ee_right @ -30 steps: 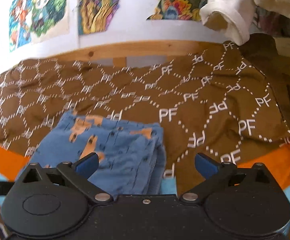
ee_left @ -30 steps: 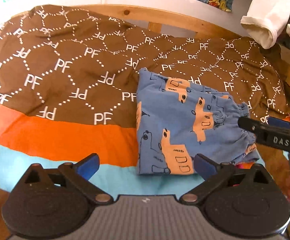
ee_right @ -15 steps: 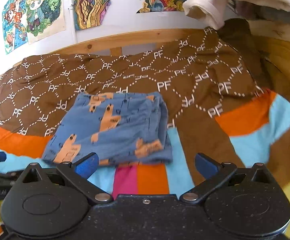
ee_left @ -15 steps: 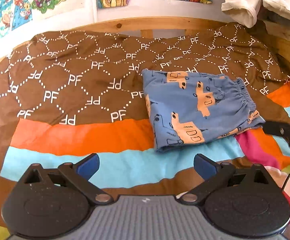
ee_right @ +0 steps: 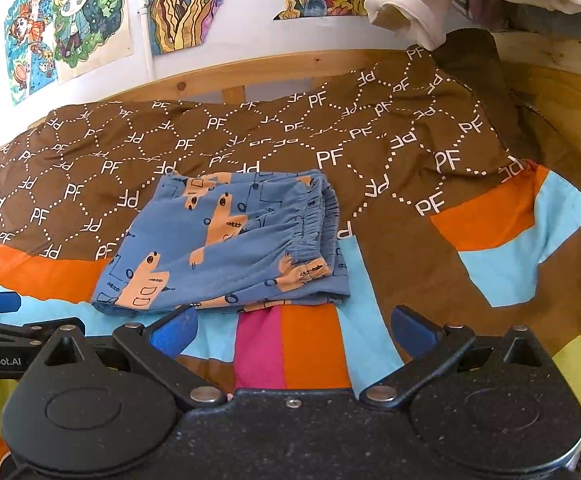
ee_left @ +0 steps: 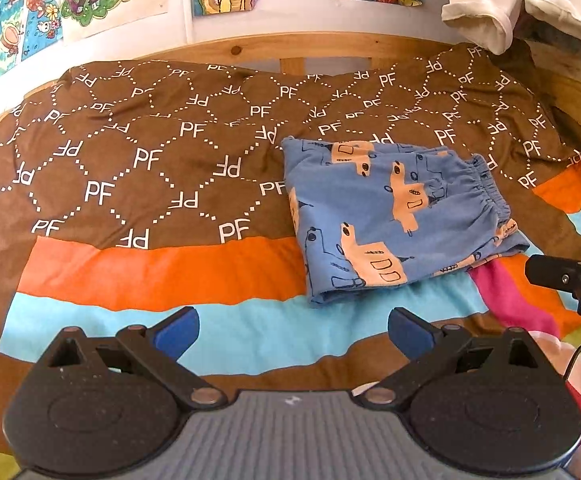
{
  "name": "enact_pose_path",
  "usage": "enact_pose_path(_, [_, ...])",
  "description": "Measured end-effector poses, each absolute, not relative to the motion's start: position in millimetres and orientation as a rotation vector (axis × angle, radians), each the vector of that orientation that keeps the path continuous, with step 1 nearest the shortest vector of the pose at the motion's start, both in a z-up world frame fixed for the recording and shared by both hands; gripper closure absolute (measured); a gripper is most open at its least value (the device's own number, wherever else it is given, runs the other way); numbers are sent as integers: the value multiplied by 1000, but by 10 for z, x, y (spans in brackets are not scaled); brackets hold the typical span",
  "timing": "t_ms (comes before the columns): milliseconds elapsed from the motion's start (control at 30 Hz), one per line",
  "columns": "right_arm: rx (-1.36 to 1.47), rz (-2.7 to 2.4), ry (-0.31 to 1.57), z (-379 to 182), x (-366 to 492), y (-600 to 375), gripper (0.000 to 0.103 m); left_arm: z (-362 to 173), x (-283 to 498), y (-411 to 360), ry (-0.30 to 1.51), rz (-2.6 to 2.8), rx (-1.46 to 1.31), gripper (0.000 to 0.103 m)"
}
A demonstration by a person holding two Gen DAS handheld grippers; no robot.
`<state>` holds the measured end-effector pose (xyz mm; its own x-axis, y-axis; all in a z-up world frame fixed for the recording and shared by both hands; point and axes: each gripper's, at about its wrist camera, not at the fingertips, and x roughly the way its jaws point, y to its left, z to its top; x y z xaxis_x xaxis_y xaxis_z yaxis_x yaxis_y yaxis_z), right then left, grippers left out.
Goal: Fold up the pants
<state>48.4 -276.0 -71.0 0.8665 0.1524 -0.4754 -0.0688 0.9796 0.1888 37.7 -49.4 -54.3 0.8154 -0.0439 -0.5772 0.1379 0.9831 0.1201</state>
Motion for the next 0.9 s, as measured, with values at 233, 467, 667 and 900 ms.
enact_pose_path(233, [167, 122, 519, -718, 501, -2743, 1, -540, 382, -491, 611, -96, 162, 0])
enact_pose_path(467, [164, 125, 520, -718, 503, -2736, 1, -545, 384, -503, 610, -98, 165, 0])
enact_pose_path(667, [165, 127, 522, -722, 507, -2737, 1, -550, 385, -509, 610, -98, 166, 0])
enact_pose_path(900, [156, 128, 534, -748, 520, -2715, 1, -546, 385, -515, 611, -93, 165, 0])
